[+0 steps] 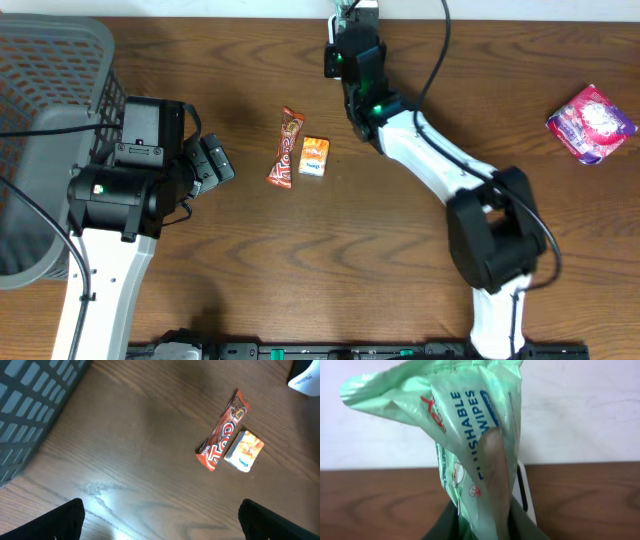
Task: Scan the item barcode
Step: 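Raise the wipes pack up to the scanner with the right gripper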
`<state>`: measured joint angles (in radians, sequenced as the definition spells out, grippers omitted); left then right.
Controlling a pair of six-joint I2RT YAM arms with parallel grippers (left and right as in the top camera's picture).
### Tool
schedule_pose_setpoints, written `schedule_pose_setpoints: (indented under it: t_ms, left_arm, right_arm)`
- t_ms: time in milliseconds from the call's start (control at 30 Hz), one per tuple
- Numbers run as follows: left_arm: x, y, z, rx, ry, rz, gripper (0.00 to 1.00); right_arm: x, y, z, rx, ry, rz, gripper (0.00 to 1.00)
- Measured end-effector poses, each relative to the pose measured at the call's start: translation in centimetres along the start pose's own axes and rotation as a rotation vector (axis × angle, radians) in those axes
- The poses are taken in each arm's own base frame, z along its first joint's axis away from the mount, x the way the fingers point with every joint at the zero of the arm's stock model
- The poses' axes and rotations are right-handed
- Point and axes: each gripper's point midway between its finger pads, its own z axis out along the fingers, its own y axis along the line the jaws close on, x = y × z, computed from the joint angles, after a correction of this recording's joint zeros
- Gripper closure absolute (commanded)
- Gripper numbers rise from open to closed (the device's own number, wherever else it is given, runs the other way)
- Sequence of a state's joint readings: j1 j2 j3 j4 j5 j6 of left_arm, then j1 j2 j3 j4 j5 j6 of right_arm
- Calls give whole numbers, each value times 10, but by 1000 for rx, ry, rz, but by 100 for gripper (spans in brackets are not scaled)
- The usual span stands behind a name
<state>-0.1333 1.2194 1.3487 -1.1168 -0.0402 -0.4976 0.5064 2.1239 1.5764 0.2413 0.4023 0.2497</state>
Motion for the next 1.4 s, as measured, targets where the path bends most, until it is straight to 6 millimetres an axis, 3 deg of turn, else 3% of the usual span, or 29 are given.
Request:
schedule_pose_setpoints:
  t_ms: [167, 233, 333, 533, 633, 900, 1100, 1267, 1400]
  left_arm:
    - [0, 0, 0, 0, 0, 0, 2]
    - [0, 0, 0, 0, 0, 0, 2]
    - [0, 0, 0, -1, 1, 0, 2]
    - [0, 0, 0, 0, 0, 0, 2]
    - [0, 0, 0, 0, 0, 0, 2]
    - [0, 0, 0, 0, 0, 0, 2]
    - [0, 0, 0, 0, 0, 0, 2]
    - [0, 0, 0, 0, 1, 0, 2]
    - [0, 0, 0, 0, 0, 0, 2]
  right_arm:
    - [50, -13, 26, 35, 57, -28, 97]
    - [61, -16, 31, 29, 85, -34, 97]
    - [52, -12, 36, -8, 95, -28, 99]
    - [-7, -10, 45, -58, 65, 4, 98]
    - [-14, -11, 54, -82, 92, 7, 98]
    - [43, -19, 78, -93, 231, -13, 99]
    - [48, -23, 79, -73, 242, -18, 99]
    - [51, -62, 75, 62, 292, -39, 99]
    - [35, -127, 63, 193, 346, -58, 99]
